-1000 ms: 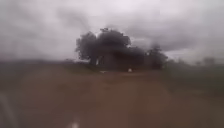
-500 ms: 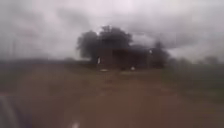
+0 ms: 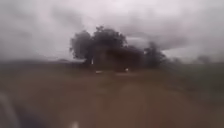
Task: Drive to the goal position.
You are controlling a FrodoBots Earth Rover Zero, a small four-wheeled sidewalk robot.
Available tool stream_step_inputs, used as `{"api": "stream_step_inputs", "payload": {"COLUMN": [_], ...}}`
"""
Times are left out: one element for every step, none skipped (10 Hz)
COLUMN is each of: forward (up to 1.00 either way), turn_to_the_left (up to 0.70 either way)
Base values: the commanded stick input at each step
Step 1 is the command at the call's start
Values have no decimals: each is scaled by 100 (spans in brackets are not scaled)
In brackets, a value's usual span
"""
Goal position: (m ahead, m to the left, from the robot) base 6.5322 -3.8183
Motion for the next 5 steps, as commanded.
{"api": "stream_step_inputs", "payload": {"forward": [70,70,70,70,70], "turn_to_the_left": [0,0,0,0,0]}}
